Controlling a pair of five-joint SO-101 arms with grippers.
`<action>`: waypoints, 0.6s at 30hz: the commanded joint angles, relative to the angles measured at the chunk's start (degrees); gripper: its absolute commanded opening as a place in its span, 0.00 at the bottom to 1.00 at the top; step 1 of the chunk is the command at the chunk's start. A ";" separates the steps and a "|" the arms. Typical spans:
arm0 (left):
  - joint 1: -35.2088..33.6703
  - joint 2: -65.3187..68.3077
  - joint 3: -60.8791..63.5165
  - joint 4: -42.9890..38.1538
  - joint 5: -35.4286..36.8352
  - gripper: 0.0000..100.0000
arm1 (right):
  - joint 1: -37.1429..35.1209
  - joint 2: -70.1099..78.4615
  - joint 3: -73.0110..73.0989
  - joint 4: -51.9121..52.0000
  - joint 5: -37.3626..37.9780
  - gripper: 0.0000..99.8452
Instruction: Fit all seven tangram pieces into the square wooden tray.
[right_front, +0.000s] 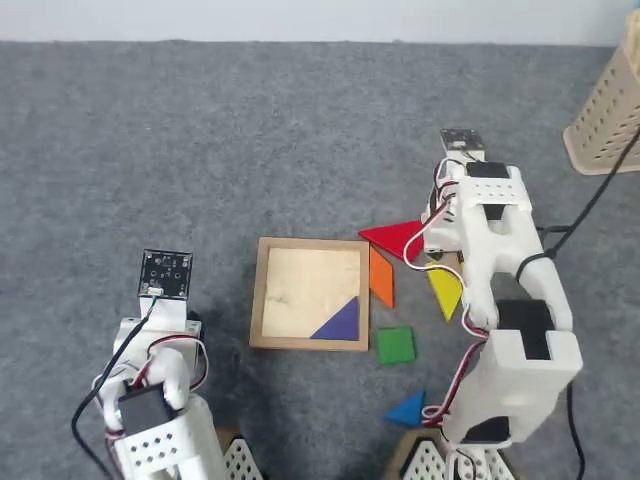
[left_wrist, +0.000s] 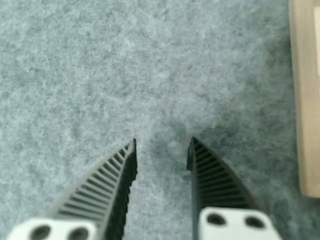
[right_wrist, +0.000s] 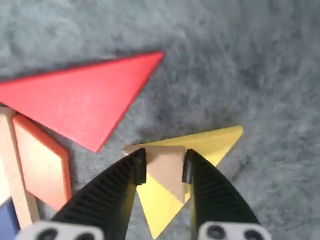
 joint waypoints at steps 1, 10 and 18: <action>-0.18 -0.88 -0.75 0.09 0.26 0.16 | -3.30 0.66 -3.87 -0.40 3.08 0.10; -0.18 -0.88 -0.75 0.09 0.26 0.16 | -9.27 0.66 -13.19 -0.57 3.69 0.11; -0.18 -0.88 -0.75 0.09 0.26 0.16 | -7.52 -5.58 -8.97 6.81 2.99 0.20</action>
